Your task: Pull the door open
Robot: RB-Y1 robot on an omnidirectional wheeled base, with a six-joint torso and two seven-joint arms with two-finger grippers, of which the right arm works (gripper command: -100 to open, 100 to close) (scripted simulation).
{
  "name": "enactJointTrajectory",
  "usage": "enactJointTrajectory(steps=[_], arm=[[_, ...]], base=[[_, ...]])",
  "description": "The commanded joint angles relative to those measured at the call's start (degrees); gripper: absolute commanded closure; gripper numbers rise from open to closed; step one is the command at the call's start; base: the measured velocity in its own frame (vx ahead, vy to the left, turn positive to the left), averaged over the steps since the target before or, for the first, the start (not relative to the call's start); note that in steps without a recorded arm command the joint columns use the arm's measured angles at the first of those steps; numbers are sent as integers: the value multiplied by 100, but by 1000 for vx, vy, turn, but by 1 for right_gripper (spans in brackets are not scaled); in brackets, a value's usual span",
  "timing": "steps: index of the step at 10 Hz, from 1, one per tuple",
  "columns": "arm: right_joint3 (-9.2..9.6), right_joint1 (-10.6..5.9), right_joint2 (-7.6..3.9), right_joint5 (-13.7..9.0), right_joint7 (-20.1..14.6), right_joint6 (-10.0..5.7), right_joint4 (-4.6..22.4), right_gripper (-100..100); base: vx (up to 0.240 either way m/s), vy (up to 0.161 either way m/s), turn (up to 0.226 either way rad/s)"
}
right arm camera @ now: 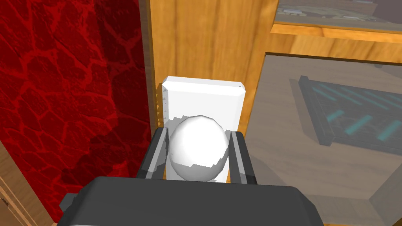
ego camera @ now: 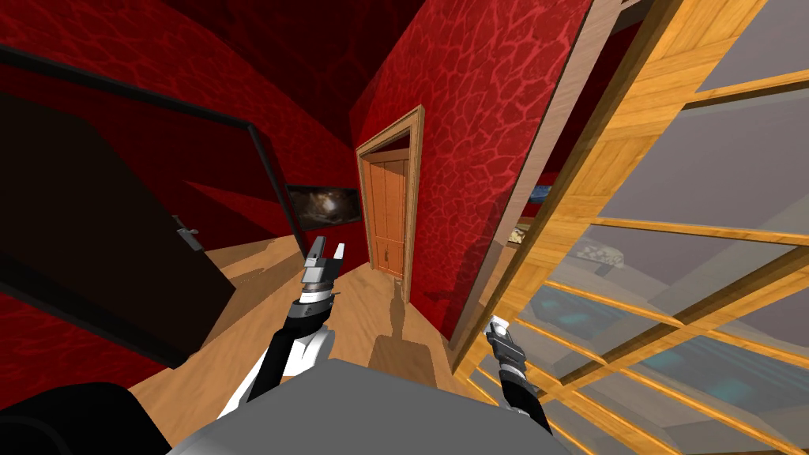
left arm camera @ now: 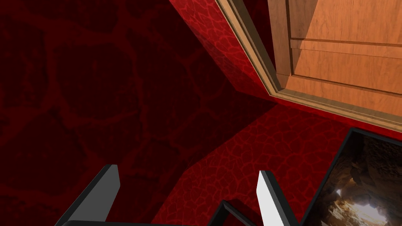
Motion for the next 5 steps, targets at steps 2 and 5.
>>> enactJointTrajectory(steps=[2, 5], arm=[[224, 95, -75, 119, -193, 12, -103, 100], [485, 163, -194, 261, -440, -11, -192, 100]], base=[[-252, -2, 75], [-251, -12, 73]])
